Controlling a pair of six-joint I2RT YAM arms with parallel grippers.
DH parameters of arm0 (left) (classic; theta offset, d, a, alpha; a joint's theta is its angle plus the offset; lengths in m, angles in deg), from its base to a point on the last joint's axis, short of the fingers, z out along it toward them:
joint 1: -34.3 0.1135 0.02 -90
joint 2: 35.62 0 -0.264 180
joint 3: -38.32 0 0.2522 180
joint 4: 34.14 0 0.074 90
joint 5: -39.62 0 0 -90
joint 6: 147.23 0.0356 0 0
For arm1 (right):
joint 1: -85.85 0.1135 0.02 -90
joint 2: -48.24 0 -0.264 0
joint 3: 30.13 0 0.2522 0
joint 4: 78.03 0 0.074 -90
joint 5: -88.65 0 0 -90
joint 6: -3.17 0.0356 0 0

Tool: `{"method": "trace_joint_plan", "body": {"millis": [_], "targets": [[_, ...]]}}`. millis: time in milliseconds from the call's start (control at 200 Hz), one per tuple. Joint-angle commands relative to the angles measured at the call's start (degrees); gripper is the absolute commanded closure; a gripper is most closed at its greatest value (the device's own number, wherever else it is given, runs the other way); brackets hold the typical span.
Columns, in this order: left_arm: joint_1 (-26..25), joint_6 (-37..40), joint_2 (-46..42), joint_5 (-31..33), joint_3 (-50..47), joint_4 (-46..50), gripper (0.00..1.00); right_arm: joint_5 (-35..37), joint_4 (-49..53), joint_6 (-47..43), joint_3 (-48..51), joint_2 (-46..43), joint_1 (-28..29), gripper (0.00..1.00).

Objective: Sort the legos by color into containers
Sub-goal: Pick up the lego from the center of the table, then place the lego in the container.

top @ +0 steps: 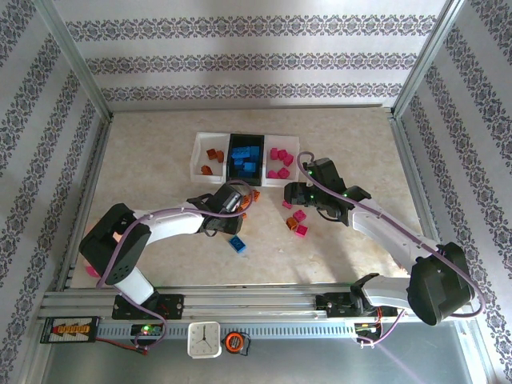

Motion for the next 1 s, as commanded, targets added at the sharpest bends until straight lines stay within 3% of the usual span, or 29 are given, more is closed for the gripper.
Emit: {"method": "trace_joint_plan", "body": {"millis": [0, 120, 285, 490, 765, 994], "targets": [[-0.6, -0.1, -3.6, 1.9, 0.3, 1.1, 0.71, 1.0, 0.5, -0.3, 0.9, -1.1, 0.1, 0.32], [1.5, -0.1, -10.1, 3.1, 0.3, 2.6, 0.72, 0.8, 0.4, -0.3, 0.8, -1.4, 0.0, 0.32], [11.4, 0.8, -12.9, 3.4, 4.6, 2.5, 0.72, 0.6, 0.0, 0.0, 1.1, -1.1, 0.1, 0.32], [19.5, 2.0, -3.1, 6.6, 15.8, 0.6, 0.72, 0.7, 0.0, 0.4, 1.8, -1.3, 0.2, 0.32], [22.6, 4.3, 11.3, 10.0, 30.5, 4.1, 0.72, 0.5, 0.3, 0.5, 2.7, -1.9, 0.2, 0.32], [22.9, 4.7, 14.1, 9.5, 35.6, 6.0, 0.39, -1.6, -0.2, -1.1, 3.1, -3.2, 0.7, 0.29]]}}
